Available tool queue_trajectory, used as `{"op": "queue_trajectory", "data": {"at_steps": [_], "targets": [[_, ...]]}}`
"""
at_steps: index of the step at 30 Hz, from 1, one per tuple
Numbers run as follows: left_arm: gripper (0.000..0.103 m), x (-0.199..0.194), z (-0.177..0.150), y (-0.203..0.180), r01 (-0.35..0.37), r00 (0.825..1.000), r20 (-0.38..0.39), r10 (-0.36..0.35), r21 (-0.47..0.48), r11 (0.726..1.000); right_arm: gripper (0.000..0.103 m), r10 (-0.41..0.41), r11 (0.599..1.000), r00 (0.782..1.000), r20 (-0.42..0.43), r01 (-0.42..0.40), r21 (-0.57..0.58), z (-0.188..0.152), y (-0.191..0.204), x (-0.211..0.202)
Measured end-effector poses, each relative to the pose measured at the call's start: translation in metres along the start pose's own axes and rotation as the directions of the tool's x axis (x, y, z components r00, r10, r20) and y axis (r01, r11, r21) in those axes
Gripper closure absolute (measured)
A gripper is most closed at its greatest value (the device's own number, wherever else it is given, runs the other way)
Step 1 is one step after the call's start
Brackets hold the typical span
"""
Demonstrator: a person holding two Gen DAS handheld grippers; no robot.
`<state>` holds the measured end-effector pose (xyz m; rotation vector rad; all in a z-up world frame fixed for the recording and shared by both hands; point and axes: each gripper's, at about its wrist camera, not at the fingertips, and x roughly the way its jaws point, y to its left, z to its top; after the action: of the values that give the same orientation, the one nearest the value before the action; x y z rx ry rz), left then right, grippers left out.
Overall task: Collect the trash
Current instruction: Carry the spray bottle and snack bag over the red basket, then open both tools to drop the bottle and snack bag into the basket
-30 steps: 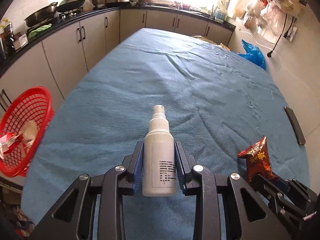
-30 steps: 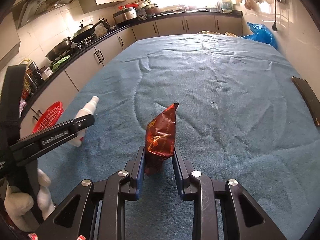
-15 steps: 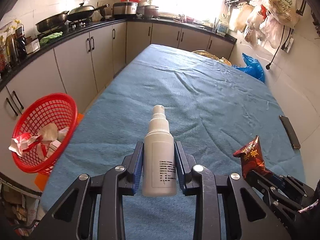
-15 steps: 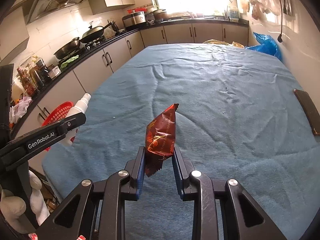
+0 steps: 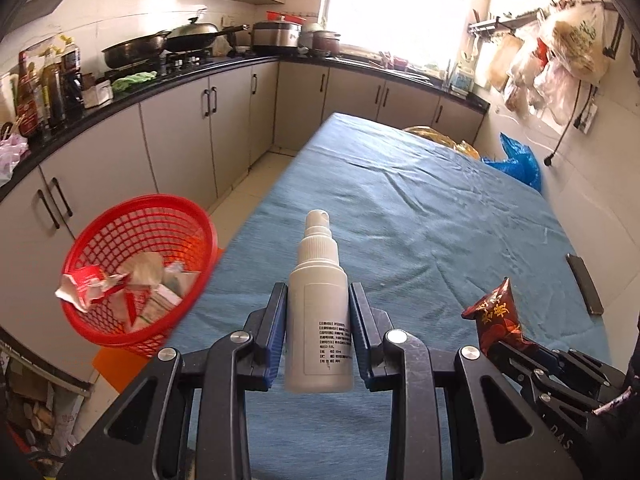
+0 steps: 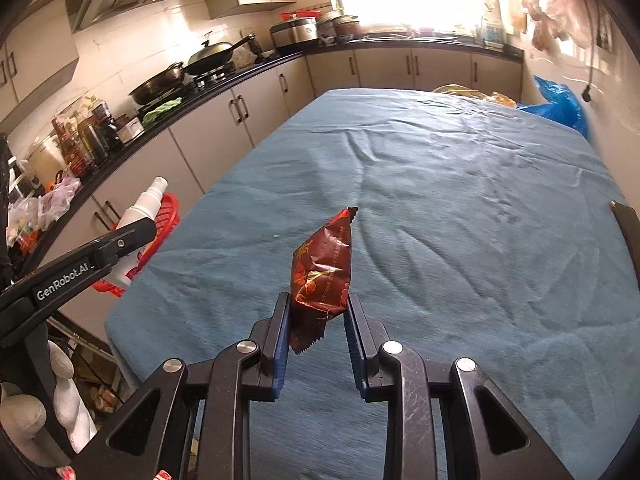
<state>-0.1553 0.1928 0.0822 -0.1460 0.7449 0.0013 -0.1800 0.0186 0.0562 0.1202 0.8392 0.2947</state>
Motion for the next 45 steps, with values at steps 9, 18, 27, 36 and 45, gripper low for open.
{"op": "queue_trajectory", "data": {"at_steps": [9,18,27,36,45], "targets": [[0.074,-0.02,0.021,0.073,-0.06,0.997,0.041,0.063,-0.058,0.997,0.075,0.08,0.993,0.997,-0.021,-0.081,-0.088,0.03,0.053,0.025],[0.074,-0.024,0.051,0.161,-0.098,0.992,0.06,0.109,-0.166,0.981,0.075,0.185,0.962,0.982,-0.048,-0.191,-0.195,0.063,0.125,0.06],[0.074,0.001,0.054,0.204,-0.13,0.99,0.019,0.138,-0.226,0.965,0.075,0.271,0.925,0.96,-0.07,-0.279,-0.257,0.085,0.187,0.104],[0.074,0.03,0.049,0.216,-0.185,0.983,-0.026,0.183,-0.204,0.961,0.075,0.3,0.917,0.948,-0.109,-0.318,-0.24,0.091,0.208,0.151],[0.074,0.048,0.047,0.216,-0.182,0.983,-0.054,0.175,-0.204,0.962,0.075,0.309,0.917,0.944,-0.113,-0.328,-0.226,0.089,0.206,0.174]]}}
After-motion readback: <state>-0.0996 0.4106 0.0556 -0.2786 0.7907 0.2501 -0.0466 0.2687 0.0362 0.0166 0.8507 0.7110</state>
